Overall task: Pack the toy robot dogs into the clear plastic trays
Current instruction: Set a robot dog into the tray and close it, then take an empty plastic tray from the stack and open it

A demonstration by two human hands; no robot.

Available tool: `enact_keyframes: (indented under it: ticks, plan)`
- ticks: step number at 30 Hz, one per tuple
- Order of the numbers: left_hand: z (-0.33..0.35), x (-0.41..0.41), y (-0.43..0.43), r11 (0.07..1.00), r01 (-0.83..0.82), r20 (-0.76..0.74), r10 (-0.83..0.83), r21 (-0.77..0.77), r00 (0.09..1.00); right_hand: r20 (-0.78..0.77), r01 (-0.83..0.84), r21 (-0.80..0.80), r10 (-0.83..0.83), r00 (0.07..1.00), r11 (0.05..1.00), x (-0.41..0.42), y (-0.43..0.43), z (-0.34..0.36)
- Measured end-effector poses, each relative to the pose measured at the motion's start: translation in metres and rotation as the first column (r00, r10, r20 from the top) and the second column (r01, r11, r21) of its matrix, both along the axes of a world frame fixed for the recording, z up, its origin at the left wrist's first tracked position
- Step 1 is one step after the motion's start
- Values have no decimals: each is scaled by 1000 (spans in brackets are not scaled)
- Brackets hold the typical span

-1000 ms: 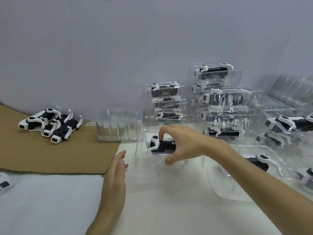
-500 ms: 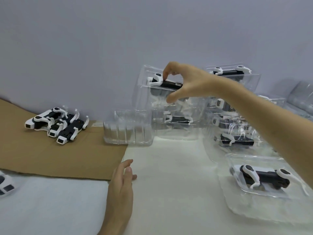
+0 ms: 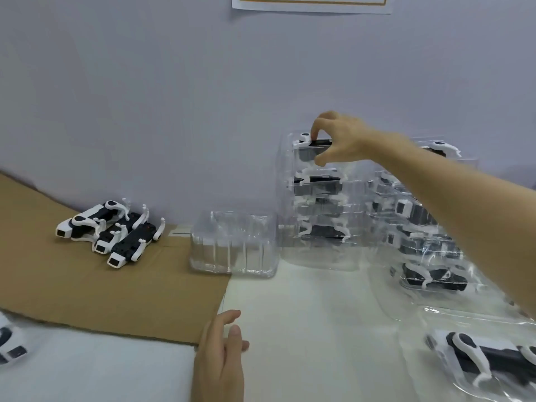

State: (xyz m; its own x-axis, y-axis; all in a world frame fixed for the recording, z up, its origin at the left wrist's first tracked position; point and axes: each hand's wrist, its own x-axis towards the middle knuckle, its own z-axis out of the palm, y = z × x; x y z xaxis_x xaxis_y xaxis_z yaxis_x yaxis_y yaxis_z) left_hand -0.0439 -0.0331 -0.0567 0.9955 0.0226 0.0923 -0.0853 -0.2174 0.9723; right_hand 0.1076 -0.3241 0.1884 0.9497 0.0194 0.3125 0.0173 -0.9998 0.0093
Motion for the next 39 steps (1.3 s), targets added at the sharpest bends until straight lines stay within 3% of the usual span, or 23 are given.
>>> enact_keyframes:
  ticks: [7, 15, 18, 20, 21, 22, 24, 26, 27, 31, 36, 39]
  plan:
    - [0, 1, 1, 1000, 2, 12, -2, -14, 1000, 9, 113, -18, -113, 994, 993, 2, -5, -22]
    - [-2, -1, 3, 999, 33, 10, -33, -35, 999, 66, 56, -64, -51, 996, 996, -23, 8, -16]
    - [-3, -1, 2, 998, 34, 8, -33, -45, 999, 277, -51, -7, 51, 959, 999, -41, 32, -18]
    - [-5, 0, 2, 997, 35, 15, -34, -62, 999, 499, -207, 103, 129, 857, 973, -55, 61, -38]
    - [-6, 1, 3, 997, 35, 18, -34, -71, 999, 536, -282, 146, 163, 828, 948, -61, 78, -55]
    - [-6, 2, 3, 996, 32, 22, -31, -82, 999, 512, -327, 159, 205, 834, 932, -64, 96, -75]
    - [-7, 4, 2, 994, 20, 27, -18, -104, 999, 268, -298, 69, 270, 925, 952, -59, 128, -120]
    - [-7, 6, 3, 990, 0, 23, 3, -140, 1000, -56, -181, -41, 179, 982, 983, -48, 148, -157]
    - [-7, 8, 4, 986, -12, 18, 15, -167, 1000, -141, -133, -53, 124, 982, 990, -42, 154, -171]
    - [-9, 12, 9, 963, -62, -32, 56, -263, 998, -10, -78, -24, 78, 997, 997, -37, 166, -192]
    - [-6, 13, 14, 921, -63, -73, 37, -386, 997, 87, -138, 256, 119, 989, 957, -70, 177, -177]
    - [3, 10, 15, 901, -19, -34, 5, -433, 999, 173, -182, 581, 98, 980, 794, -111, 169, -163]
